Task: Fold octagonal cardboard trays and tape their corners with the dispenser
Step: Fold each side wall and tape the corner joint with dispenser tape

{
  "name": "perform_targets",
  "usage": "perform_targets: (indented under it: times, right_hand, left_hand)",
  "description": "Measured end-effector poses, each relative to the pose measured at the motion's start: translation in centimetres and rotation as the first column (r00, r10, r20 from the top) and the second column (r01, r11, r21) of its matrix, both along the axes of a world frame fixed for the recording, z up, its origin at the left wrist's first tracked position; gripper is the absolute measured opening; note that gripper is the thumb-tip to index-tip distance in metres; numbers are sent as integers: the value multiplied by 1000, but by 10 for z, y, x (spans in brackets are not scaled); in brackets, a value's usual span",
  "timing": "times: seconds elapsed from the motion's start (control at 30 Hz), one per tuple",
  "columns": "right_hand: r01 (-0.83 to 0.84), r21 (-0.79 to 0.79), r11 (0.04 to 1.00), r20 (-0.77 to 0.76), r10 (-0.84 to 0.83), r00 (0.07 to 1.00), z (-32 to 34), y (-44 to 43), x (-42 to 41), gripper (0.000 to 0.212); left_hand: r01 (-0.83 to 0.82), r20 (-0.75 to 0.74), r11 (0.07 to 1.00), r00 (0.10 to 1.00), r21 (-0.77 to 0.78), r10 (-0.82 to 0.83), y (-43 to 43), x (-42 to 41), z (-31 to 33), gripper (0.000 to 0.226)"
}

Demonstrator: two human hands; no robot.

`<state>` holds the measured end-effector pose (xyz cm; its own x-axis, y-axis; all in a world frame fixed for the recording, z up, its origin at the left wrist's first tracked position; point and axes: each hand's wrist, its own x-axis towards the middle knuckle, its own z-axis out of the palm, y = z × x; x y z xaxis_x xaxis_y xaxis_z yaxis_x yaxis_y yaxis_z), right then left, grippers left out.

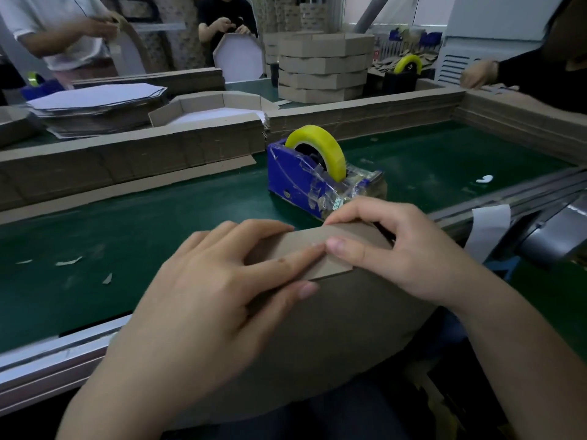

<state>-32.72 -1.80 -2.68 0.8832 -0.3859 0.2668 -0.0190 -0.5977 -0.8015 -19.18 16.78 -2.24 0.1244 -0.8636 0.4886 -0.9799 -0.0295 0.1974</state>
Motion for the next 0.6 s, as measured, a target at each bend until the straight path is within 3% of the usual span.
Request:
perform_targets:
  times: [0.13, 0.3, 0.47, 0.6]
  right_hand:
    - [-77, 116, 990, -89, 88, 992, 10, -16, 1, 20]
    - [-160, 245, 956, -40, 175, 984, 10, -24, 11, 15]
    - [-213, 254, 943, -36, 229, 973, 10, -27, 18, 19]
    - [-220, 241, 945, -41, 237, 971, 9, -27, 20, 20]
  left_hand:
    - [-10, -43, 1000, 999, -19, 9, -5, -3, 0, 36]
    - [-46, -161, 998, 986, -49, 37, -4, -2, -2, 34]
    - [-53, -292, 998, 956, -45, 38, -5, -1, 1, 36]
    - [-48, -306, 998, 952, -37, 35, -4, 1, 0, 36]
